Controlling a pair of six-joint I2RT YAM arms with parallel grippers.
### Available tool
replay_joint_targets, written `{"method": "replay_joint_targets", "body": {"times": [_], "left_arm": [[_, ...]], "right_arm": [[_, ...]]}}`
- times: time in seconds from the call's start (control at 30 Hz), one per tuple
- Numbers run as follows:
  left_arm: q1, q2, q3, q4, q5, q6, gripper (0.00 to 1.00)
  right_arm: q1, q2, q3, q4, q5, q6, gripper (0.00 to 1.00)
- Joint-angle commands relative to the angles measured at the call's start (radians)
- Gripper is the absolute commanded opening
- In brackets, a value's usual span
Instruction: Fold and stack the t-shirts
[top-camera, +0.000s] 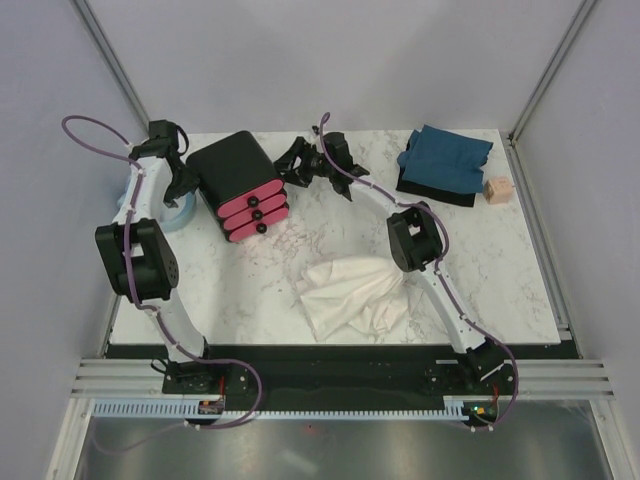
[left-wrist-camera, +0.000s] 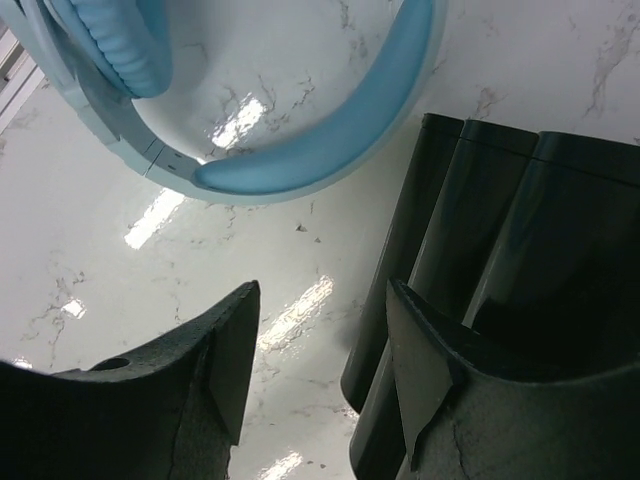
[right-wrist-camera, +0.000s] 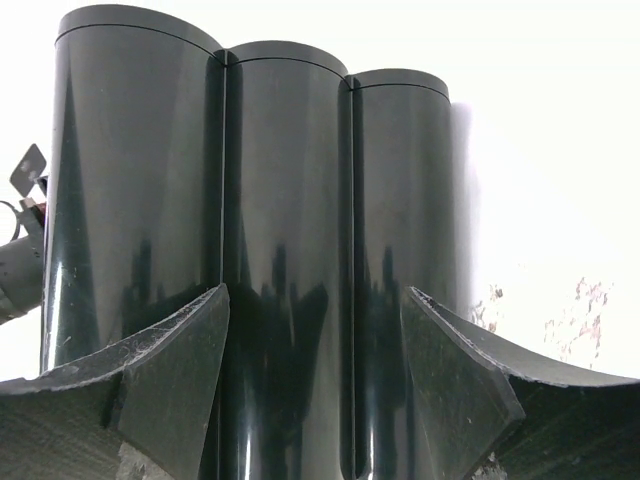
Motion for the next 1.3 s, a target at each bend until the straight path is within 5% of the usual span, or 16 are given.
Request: {"method": "replay_joint_targets", "body": {"times": [0.0, 0.17, 0.3, 0.5, 0.63, 0.83, 1.27], "left_arm": [[-0.04, 0.073, 0.069, 0.072, 0.113, -0.048, 0.61], [-0.041, 0.135, 0.178, 0.063, 0.09, -0.051, 0.61], [-0.044, 0.075, 0.192, 0.041, 0.027, -0.085, 0.63], [-0.099, -0.175, 0.063, 0.046, -0.03, -0.064, 0.62], [-0.236, -0.366, -0.1, 0.049, -0.172, -0.024, 0.62], [-0.311, -0.597, -0.341, 0.032, -0.096, -0.097, 0.59], [-0.403, -0.674, -0.501, 0.026, -0.079, -0.14, 0.58]], "right_arm": [[0.053, 0.015, 0.075, 0.118, -0.081, 0.06, 0.78], [0.028, 0.011, 0.071, 0.145, -0.075, 0.062, 0.79], [-0.022, -0.109, -0.093, 0.156, -0.081, 0.011, 0.78], [-0.064, -0.369, -0.312, -0.042, -0.101, -0.194, 0.77], [-0.064, -0.55, -0.486, -0.181, -0.076, -0.372, 0.78], [-0.029, -0.761, -0.76, -0.293, -0.059, -0.483, 0.78], [0.117, -0.681, -0.756, -0.306, 0.115, -0.566, 0.76]]}}
